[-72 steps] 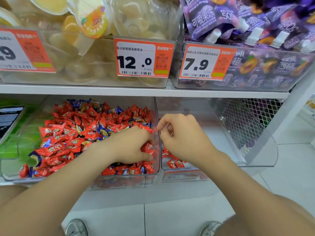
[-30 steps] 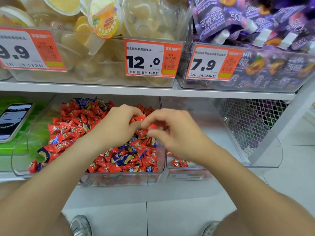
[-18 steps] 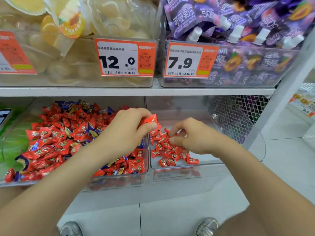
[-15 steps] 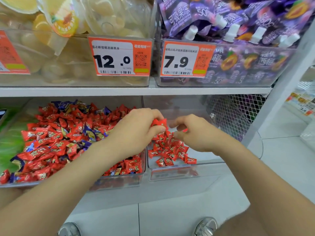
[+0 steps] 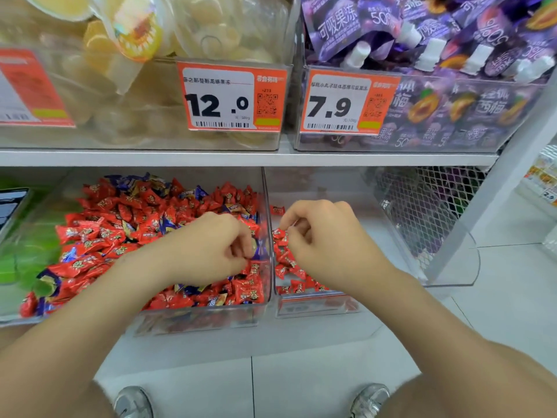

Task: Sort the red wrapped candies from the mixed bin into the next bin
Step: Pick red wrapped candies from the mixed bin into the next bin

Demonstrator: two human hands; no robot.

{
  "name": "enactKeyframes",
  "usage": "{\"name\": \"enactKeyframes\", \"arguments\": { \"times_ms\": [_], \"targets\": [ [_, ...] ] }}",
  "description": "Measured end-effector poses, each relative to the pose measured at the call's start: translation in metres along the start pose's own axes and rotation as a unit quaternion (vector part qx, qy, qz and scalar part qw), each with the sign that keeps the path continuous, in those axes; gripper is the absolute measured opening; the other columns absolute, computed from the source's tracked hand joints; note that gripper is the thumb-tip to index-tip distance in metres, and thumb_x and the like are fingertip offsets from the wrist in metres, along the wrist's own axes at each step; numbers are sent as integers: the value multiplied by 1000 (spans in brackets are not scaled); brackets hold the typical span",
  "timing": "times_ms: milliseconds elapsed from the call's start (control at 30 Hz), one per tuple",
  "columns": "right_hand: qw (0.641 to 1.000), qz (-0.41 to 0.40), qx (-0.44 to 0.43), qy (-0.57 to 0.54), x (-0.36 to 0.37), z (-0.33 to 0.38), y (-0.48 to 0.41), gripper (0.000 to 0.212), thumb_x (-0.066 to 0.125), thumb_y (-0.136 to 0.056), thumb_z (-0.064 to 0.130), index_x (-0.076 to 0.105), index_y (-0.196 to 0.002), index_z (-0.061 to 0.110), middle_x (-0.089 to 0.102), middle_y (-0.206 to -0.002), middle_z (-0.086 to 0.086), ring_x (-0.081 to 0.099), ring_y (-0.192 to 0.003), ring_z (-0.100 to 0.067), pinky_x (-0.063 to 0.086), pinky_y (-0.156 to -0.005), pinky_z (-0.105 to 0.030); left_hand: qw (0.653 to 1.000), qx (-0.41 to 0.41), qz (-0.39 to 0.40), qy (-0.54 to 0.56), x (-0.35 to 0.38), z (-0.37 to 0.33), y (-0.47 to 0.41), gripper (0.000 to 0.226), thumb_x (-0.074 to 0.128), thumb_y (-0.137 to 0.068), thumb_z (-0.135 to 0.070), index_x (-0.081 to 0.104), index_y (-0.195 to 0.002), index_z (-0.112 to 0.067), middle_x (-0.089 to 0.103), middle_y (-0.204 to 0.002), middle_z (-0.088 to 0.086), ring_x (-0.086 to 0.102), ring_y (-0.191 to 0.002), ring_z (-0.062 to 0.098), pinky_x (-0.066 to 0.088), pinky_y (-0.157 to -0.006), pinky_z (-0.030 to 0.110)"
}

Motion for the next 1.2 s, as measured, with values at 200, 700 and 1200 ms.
{"name": "enactKeyframes", "arguments": {
  "times_ms": [200, 700, 1200],
  "targets": [
    [1000, 8, -9, 24, 13, 13, -5, 15, 56, -89, 25, 69, -93, 30, 69, -66, 9, 66, -74, -21, 59, -72, -40, 980, 23, 49, -191, 38, 0, -11, 48, 73, -74, -69, 66, -100, -28, 58, -98, -6, 54, -95, 20, 56, -79, 44],
    [999, 3, -12, 29, 19, 18, -8, 14, 55, -89, 28, 67, -93, 32, 68, -64, 9, 64, -72, -21, 59, -69, -40, 974, 41, 80, -207, 38, 0, -15, 63, 73, -83, -67, 56, -139, -43, 54, -109, -10, 39, -104, 18, 31, -82, 38],
    [986, 50, -78, -136, 14, 41, -12, 57, 65, -84, 24, 56, -138, 40, 62, -110, 10, 63, -85, -9, 49, -74, -18, 964, 52, -65, 254, -26, 7, 12, 28, 62, -98, -52, 70, -101, -25, 67, -74, 1, 57, -63, 11, 45, -62, 32]
  ]
}}
Point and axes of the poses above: each hand's wrist, its own y-axis away from the middle knuckle, its own x-axis out of the palm, z = x × y, the point moved 7 cm from there along -y, towards the middle knuckle
